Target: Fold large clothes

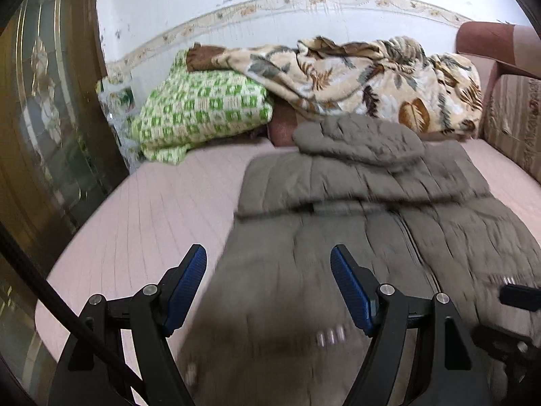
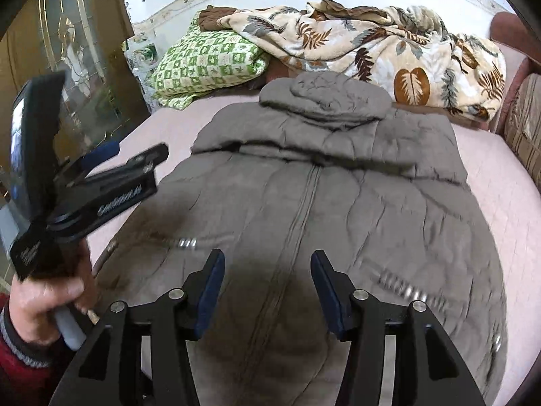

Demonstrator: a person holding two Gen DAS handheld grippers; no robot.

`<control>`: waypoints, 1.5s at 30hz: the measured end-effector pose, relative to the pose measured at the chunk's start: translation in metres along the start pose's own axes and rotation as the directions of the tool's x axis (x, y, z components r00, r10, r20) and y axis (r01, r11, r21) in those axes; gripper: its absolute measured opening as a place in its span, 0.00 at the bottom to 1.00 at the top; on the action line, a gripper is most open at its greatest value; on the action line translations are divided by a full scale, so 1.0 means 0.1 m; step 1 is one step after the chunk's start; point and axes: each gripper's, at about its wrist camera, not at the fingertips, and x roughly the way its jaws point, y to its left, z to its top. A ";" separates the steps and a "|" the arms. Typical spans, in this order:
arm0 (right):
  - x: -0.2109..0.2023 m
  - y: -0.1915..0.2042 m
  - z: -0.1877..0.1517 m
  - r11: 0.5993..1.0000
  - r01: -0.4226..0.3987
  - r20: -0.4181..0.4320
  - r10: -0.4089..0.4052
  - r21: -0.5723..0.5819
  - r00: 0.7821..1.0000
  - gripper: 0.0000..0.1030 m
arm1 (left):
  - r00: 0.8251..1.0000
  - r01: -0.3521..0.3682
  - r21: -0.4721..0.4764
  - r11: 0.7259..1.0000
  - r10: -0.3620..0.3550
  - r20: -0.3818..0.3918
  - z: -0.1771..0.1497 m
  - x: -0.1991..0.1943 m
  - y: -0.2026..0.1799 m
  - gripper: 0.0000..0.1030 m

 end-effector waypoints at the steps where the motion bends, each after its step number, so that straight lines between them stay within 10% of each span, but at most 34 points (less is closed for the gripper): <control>1: 0.00 0.02 -0.07 1.000 -0.009 -0.009 0.009 0.003 1.000 0.56 | 1.000 -0.005 -0.002 1.000 0.005 -0.007 -0.07 -0.05 0.01 0.73; 13: -0.09 0.30 -0.40 0.998 -0.053 -0.033 0.051 -0.039 0.998 0.56 | 0.993 -0.115 0.013 0.993 0.115 -0.004 -0.47 -0.35 0.16 0.73; 45: 0.14 -0.02 -0.78 0.999 0.024 -0.107 -0.021 0.027 0.994 0.57 | 0.988 -0.101 0.058 0.993 0.107 -0.112 -0.66 -0.08 0.16 0.73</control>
